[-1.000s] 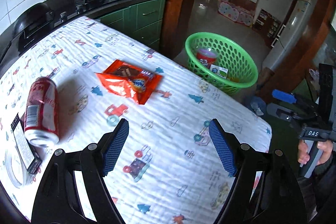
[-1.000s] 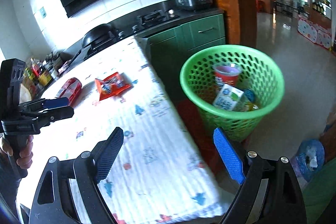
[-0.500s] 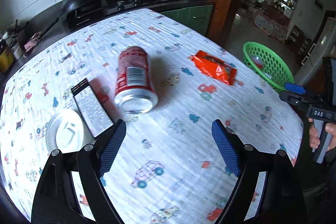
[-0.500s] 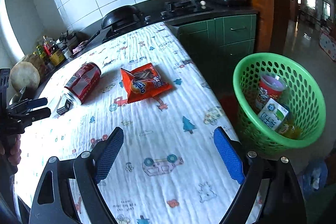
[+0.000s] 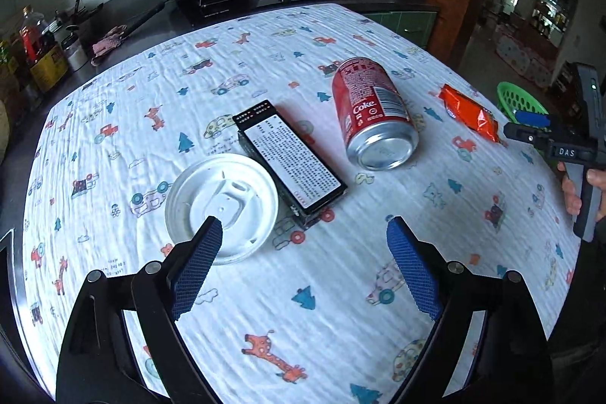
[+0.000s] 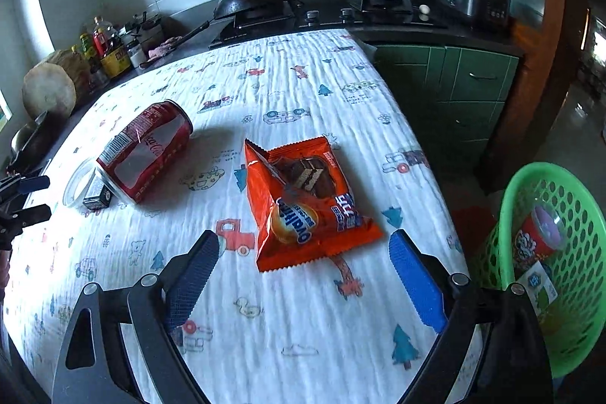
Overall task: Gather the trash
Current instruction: 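Grasp the white lid with the left tool while the right tool grasps the orange wafer packet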
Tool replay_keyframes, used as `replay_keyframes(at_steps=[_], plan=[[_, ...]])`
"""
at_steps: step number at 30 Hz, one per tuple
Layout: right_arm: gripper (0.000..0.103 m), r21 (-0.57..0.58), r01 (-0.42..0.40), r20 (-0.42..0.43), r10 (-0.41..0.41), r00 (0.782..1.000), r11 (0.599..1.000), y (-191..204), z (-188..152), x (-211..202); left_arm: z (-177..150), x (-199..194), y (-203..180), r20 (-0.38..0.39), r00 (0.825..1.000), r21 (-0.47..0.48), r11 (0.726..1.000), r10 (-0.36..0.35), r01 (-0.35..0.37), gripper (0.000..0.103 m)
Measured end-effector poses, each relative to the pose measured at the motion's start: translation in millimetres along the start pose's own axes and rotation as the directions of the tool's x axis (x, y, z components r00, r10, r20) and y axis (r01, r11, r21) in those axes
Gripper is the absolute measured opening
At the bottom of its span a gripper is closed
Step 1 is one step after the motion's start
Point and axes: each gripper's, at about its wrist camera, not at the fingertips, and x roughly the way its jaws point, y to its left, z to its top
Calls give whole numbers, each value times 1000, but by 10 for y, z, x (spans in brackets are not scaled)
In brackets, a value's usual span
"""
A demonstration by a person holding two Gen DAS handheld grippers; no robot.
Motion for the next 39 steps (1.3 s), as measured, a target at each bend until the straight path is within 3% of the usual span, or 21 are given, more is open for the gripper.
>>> replay_keyframes(at_steps=[12,24,32,39], plan=[[89,-85,2,-107,-11,994,996,-57,266,644,-31,230,316,-44,999,29,999,23,-21,96],[89,-125,35,-105,-49,993,991,-10,323,764,81,495,440,-84,995,74,996,46,-40,98],[67,-134,48,-98,-61,993,990,118,295,701,107,616,493,-106,994,112,993,32,-20,98],[63,-136,51,-90,-63,994,989,170,235,631,157,559,555,-89,996,113,993,25,-15,98]])
